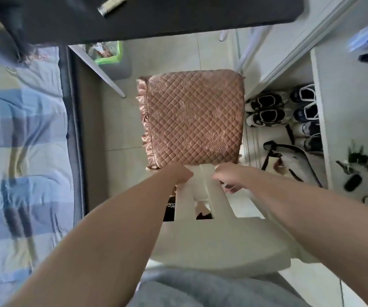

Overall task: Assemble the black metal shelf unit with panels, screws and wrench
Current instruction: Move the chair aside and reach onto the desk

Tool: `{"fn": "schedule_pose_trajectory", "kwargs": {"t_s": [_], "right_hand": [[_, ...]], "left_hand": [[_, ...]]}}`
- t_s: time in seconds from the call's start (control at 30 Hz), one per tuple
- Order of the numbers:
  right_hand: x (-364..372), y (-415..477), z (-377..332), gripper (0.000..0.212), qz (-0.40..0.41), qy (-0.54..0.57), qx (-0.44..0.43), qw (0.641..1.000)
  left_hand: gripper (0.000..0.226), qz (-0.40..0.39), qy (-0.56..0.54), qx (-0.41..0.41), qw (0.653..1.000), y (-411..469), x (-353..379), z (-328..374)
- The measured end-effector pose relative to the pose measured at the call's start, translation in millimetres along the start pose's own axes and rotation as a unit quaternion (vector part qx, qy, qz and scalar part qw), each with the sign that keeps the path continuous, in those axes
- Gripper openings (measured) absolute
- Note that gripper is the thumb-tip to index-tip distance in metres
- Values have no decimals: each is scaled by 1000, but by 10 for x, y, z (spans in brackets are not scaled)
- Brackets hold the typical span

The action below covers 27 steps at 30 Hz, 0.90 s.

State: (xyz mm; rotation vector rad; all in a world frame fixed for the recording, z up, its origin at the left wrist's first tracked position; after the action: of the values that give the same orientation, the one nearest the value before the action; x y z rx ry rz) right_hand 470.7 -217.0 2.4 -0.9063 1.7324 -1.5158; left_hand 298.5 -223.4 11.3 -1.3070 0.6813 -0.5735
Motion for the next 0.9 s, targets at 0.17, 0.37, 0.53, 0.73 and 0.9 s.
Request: {"fn": "schedule_pose_trajectory", "kwargs": {"t_s": [0.17,0.37,0.53,0.73,0.9], "right_hand": [[143,30,211,17,-38,307,87,947],[383,69,384,35,-146,410,139,890],[370,130,314,21,-102,364,134,916],[359,51,146,13,-63,357,123,924],[234,-18,-110,12,-31,356,115,927]], "left_hand": [[29,-48,-280,-112,952,68,284,-358],[18,-58,-369,-147,916,36,427,-514],[15,-33,-354,-138,925,-31,321,-500],[23,-14,-368,-143,918,58,222,-612],[26,-25,-379,-122,917,53,-34,-576]]}}
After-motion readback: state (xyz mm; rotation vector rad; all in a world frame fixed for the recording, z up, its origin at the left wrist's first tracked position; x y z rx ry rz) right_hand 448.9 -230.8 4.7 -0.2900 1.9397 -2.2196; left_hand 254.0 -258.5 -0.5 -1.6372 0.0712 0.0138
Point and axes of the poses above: each hand's wrist, its own y-axis towards the middle knuckle, its own x-axis out of the palm, z = x × y, the point moved 9 cm from there along y, towards the middle knuckle, and after that the axes turned 4 degrees about -z, right-handed, at the moved point
